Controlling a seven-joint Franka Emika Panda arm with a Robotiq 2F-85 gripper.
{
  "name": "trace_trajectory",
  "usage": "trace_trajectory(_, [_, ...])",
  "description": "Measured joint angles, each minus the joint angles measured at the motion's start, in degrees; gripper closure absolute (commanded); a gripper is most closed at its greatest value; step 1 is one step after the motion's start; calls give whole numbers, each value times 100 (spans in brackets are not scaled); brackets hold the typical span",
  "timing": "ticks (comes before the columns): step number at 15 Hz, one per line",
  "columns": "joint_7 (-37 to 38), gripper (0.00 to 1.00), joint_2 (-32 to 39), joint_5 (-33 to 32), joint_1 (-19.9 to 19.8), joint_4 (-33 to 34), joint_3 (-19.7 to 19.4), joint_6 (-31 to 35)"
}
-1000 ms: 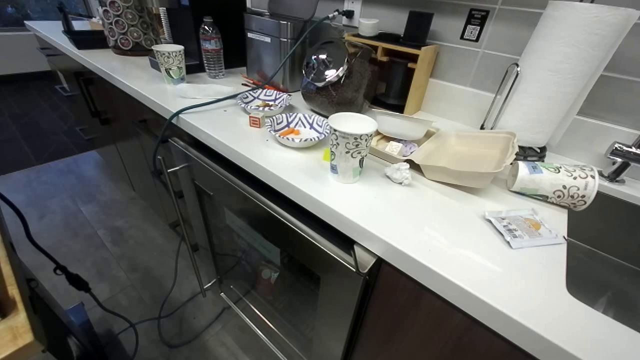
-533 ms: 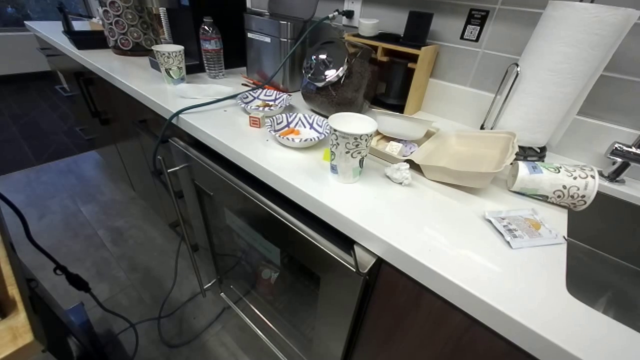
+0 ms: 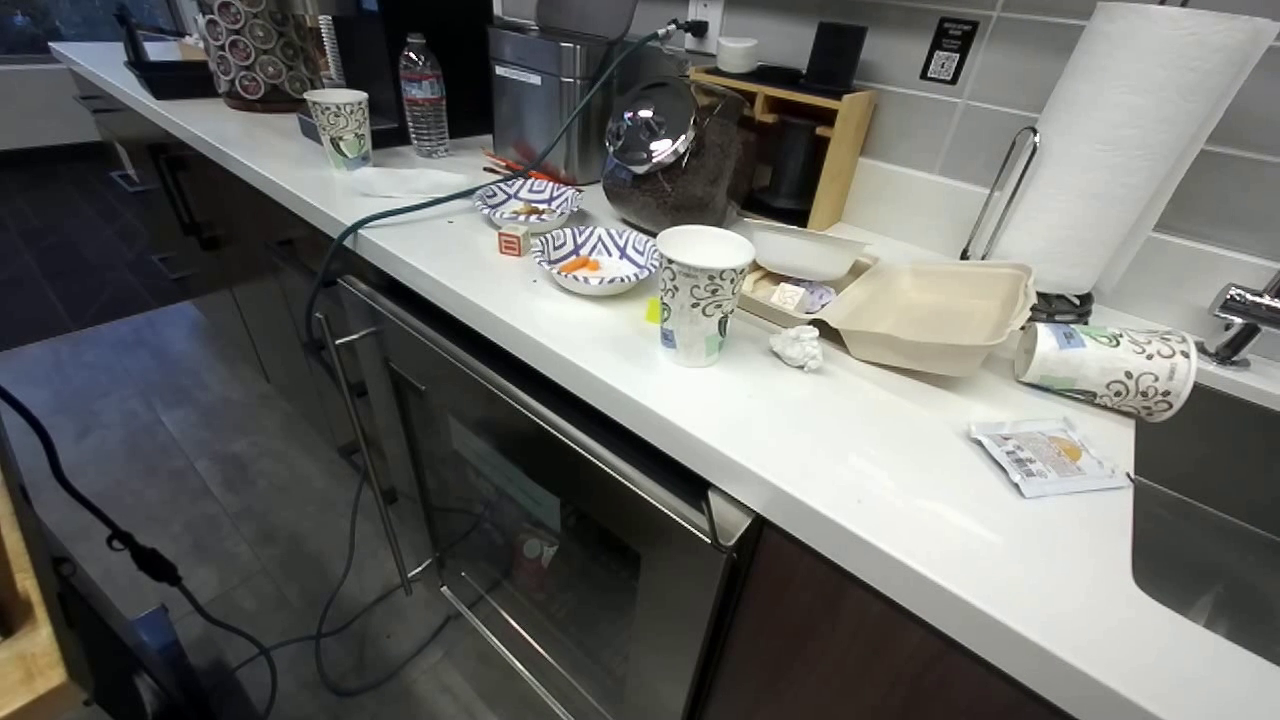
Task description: Remove the white object from the coffee machine
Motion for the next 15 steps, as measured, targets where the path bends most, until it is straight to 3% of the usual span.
trace_trajectory(7, [-102, 5, 55, -163, 7, 41, -52, 0])
trace_trajectory(15, [-105, 20, 285, -329, 15, 271, -138, 6])
